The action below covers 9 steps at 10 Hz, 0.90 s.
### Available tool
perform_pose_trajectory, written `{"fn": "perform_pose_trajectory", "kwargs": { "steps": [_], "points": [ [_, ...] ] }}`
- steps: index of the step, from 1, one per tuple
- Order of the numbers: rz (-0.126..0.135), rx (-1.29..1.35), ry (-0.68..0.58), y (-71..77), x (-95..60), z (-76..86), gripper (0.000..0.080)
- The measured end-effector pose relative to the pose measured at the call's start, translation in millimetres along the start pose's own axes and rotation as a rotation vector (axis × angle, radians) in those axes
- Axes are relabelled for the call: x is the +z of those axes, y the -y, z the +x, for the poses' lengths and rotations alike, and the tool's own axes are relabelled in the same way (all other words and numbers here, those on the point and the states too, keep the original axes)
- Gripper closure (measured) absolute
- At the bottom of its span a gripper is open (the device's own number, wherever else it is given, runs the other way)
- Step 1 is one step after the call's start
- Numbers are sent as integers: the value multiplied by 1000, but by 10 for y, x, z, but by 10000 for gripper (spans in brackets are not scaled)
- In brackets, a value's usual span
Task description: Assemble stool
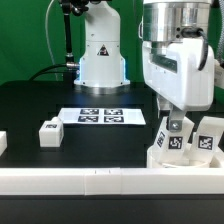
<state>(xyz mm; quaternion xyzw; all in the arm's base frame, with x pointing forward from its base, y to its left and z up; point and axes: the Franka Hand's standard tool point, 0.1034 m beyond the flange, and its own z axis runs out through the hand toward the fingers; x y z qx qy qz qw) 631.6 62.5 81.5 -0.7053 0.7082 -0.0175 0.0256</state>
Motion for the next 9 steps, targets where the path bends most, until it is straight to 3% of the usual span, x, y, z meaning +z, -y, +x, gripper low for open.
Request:
{"fn": "perform_pose_trajectory", "kwargs": {
  "steps": [7, 9],
  "points": [
    [10, 456, 41, 21, -1, -36, 462],
    [38, 477, 49, 18, 5, -107, 462]
  ]
}}
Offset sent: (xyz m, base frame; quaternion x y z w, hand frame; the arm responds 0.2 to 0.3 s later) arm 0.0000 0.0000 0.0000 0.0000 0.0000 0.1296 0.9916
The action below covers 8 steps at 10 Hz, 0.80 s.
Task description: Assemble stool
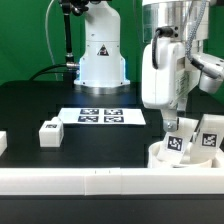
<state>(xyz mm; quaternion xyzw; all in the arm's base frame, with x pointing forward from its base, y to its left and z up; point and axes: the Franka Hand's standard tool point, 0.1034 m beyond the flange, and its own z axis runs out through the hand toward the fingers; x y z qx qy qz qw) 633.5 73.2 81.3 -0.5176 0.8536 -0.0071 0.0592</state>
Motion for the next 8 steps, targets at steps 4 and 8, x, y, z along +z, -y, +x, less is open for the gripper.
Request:
{"fn": "perform_pose_trajectory", "kwargs": {
  "steps": [4, 8],
  "points": [
    [7, -7, 24, -24, 6, -40, 403],
    [14, -84, 32, 5, -60, -69, 156]
  ]
}}
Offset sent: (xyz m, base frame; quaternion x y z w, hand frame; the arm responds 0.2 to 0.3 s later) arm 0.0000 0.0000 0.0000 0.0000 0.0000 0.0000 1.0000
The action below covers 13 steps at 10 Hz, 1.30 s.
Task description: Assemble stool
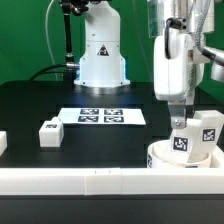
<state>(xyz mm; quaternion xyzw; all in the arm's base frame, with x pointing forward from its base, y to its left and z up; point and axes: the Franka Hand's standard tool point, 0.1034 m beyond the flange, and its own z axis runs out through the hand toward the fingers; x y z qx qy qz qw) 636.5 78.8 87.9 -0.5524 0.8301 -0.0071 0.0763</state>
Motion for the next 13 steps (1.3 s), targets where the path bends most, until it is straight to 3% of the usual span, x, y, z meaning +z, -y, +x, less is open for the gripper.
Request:
{"fn": "perform_pose_trajectory", "kwargs": {
  "steps": [4, 5, 8, 9, 13],
  "points": [
    [-4, -239, -6, -8, 10, -2, 150],
    [-10, -409, -20, -8, -18, -63, 150],
    [7, -600, -11, -90, -51, -238, 150],
    [16, -650, -12, -108, -35, -238, 150],
    [13, -954, -22, -95, -33, -217, 150]
  ]
}}
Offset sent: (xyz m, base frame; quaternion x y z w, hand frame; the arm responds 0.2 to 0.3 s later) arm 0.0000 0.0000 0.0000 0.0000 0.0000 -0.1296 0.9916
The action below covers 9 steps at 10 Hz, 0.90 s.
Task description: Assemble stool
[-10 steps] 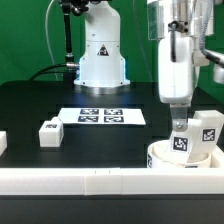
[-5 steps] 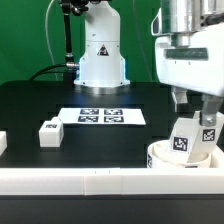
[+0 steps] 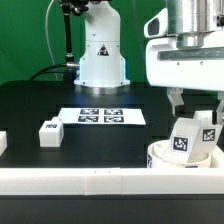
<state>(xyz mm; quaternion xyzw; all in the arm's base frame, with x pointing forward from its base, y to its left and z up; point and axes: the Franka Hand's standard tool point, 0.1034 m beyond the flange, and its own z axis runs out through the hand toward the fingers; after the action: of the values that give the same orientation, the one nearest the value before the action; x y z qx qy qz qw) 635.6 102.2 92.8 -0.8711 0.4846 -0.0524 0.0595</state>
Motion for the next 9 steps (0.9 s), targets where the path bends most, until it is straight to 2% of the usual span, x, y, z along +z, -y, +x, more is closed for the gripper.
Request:
{"fn": "perform_pose_trajectory", "kwargs": {
  "steps": [4, 7, 9],
  "points": [
    [-15, -509, -25, 22, -13, 11, 150],
    [-22, -651, -28, 7, -26, 80, 150],
    [-36, -813, -34, -3, -25, 99, 150]
  ]
}}
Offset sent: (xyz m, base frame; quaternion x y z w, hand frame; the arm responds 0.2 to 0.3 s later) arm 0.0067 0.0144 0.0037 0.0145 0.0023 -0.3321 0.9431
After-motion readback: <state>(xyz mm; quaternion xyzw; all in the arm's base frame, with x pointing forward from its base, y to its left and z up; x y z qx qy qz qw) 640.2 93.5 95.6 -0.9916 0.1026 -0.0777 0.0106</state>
